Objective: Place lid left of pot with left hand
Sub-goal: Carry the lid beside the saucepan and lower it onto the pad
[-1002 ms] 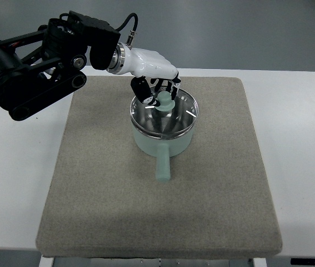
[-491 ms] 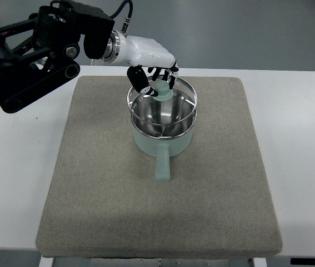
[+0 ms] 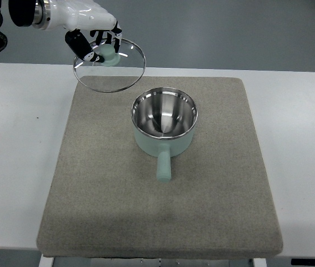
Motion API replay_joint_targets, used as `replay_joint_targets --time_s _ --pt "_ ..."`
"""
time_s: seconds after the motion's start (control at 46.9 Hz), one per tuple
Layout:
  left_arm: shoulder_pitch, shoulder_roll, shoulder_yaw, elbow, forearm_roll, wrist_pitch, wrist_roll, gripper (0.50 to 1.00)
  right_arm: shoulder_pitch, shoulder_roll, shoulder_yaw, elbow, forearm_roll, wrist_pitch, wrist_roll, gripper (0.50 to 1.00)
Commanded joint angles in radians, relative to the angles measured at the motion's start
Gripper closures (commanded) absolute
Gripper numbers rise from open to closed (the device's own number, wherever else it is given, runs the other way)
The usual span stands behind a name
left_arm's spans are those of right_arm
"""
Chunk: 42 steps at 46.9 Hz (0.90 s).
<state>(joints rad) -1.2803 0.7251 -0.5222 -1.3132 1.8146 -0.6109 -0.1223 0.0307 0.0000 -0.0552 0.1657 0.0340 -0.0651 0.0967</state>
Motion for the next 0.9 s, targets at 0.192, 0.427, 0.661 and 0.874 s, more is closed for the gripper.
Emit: replay_joint_targets --time_s 0.192,0.427,0.661,0.874 --pt "0.180 0.031 -0.035 0.017 0.026 0.040 -0.008 1.000 0.000 0.000 0.000 0.000 0.001 0.001 0.000 0.579" --pt "0.291 0.022 -0.036 0.028 0.064 0.132 -0.008 1.000 0.000 0.000 0.000 0.000 0.000 0.001 0.000 0.579" --pt "0.340 -0.012 -0.033 0.046 0.064 0.169 -0.008 1.000 0.000 0.000 0.000 0.000 0.000 0.001 0.000 0.579" --pt "0.378 -0.035 -0.025 0.069 0.064 0.230 -0.008 1.000 0.000 0.000 0.000 0.000 0.000 0.001 0.000 0.579"
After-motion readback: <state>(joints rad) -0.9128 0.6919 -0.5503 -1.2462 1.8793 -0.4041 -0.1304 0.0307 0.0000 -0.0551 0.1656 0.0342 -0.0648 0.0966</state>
